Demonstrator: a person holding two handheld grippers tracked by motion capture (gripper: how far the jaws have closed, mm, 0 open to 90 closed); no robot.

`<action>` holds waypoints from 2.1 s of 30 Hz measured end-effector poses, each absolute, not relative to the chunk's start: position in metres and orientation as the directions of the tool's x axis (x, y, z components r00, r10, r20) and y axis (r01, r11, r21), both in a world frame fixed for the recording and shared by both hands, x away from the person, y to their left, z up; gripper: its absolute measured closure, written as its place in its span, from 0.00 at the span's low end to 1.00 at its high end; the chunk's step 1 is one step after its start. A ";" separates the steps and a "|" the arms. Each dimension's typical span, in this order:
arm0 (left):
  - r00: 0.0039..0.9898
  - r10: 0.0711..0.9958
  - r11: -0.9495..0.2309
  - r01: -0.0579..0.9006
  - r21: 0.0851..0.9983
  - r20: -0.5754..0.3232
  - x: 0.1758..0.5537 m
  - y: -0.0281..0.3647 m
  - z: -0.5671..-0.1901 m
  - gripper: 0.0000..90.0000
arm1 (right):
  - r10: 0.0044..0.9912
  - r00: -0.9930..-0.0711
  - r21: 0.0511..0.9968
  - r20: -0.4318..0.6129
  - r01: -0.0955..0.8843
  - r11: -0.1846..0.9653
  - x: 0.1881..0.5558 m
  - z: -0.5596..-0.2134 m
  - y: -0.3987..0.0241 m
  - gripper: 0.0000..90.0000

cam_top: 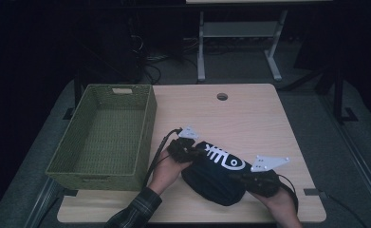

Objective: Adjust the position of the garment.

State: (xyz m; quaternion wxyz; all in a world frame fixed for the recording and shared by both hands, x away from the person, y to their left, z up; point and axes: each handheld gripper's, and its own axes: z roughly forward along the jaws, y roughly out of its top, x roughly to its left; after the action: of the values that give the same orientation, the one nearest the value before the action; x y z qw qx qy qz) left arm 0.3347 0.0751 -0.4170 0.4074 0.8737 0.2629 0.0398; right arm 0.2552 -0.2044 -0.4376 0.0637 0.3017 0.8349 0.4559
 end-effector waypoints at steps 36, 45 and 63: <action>0.792 0.578 -0.513 0.540 0.668 -0.197 0.353 0.092 -0.431 0.29 | 0.773 -0.627 0.800 0.099 0.512 0.312 0.254 -0.449 -0.266 0.24; 0.784 0.590 -0.527 0.555 0.644 -0.193 0.361 0.088 -0.444 0.19 | 0.832 -0.549 0.754 0.079 0.579 0.311 0.256 -0.472 -0.288 0.10; 0.820 0.529 -0.613 0.547 0.570 -0.218 0.363 0.082 -0.456 0.36 | 0.837 -0.545 0.724 0.045 0.595 0.348 0.266 -0.482 -0.287 0.09</action>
State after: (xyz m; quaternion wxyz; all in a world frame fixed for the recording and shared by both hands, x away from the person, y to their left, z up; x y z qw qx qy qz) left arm 0.3631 0.0818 -0.4562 0.3219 0.8981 0.2995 -0.0140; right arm 0.2656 -0.2870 -0.4823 0.1697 0.4459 0.8033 0.3565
